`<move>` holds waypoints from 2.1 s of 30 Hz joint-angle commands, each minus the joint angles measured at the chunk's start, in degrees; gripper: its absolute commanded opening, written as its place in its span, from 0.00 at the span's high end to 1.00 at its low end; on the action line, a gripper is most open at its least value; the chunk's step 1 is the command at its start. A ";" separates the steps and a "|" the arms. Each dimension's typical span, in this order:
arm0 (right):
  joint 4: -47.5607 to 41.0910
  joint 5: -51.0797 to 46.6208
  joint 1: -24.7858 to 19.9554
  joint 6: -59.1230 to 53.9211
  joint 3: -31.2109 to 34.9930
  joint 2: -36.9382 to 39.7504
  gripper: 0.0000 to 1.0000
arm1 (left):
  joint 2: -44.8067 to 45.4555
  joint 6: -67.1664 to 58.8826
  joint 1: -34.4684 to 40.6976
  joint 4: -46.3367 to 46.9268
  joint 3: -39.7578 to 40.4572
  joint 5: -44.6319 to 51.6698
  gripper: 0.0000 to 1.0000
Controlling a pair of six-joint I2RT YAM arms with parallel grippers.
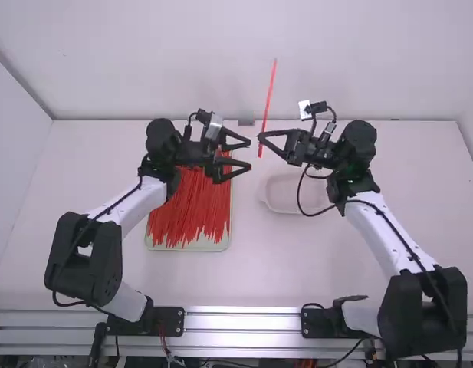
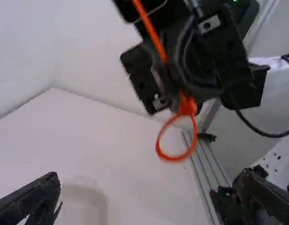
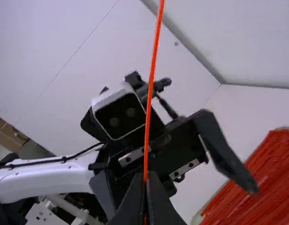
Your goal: Fasten the cable tie
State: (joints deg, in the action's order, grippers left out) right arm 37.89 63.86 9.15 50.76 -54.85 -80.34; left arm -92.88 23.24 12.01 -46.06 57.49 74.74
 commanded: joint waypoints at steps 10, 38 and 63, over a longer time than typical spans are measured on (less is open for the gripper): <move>-28.02 -7.06 -7.85 -24.52 0.24 0.85 1.00 | 1.49 -20.15 -3.69 27.04 1.14 -4.28 0.01; -41.48 -48.76 1.81 -38.62 0.28 -20.72 1.00 | 1.49 -26.47 -7.58 36.11 1.09 -8.17 0.01; -41.55 -46.75 -0.85 -36.72 0.28 -22.97 0.45 | 1.49 -26.49 -8.76 36.15 1.09 -8.26 0.01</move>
State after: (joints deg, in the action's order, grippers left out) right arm -3.62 16.64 8.23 13.69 -54.78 -102.96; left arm -92.88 -2.63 3.60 -9.85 57.49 65.71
